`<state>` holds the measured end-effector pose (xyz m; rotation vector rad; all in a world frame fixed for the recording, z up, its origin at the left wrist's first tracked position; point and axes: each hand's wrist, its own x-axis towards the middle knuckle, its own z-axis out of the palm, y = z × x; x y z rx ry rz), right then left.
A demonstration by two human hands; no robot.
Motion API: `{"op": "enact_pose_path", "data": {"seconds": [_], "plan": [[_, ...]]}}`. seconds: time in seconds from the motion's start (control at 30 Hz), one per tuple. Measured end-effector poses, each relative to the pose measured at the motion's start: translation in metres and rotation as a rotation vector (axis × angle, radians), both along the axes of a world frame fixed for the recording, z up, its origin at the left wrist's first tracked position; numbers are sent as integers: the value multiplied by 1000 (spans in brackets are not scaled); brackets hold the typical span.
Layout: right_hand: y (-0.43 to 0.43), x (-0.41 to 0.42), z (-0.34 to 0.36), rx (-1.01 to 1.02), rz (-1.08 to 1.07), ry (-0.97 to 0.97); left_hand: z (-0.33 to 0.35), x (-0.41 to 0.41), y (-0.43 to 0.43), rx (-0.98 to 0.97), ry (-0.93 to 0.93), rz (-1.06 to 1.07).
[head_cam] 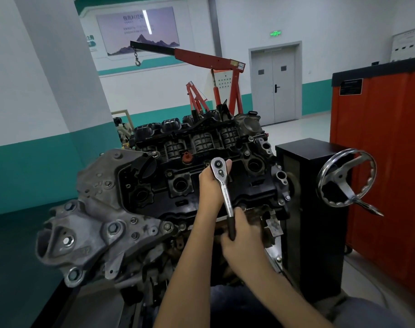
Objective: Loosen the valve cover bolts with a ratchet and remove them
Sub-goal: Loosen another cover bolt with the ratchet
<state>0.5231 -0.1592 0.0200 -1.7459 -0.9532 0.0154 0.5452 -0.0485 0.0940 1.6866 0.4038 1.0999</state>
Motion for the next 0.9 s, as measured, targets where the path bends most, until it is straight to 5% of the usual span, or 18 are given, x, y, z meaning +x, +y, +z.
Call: {"op": "enact_pose_path", "data": {"seconds": [0.13,0.23,0.33,0.4,0.57,0.67,0.77,0.9], "plan": [[-48,63,33,-267,74,-229,-2,-3,6,103,56,-59],[-63,113,78,-540,-32,-623,0,-4,6,127,64,-71],[-56,126,106,-576,-132,-887,-1,-4,6,122,51,-41],[-56,117,95,-537,-193,-841,-6,-5,4,96,9,-5],[-40,35,17,-173,-21,-166,-10,4,-4,43,-97,-7],[-6,1,0,-3,-17,-3,-9,11,-3,-36,-140,11],[-10,11,1,-32,18,12,-10,8,1,-11,-109,-5],[-56,81,43,-274,65,-294,-6,2,3,123,21,-47]]}}
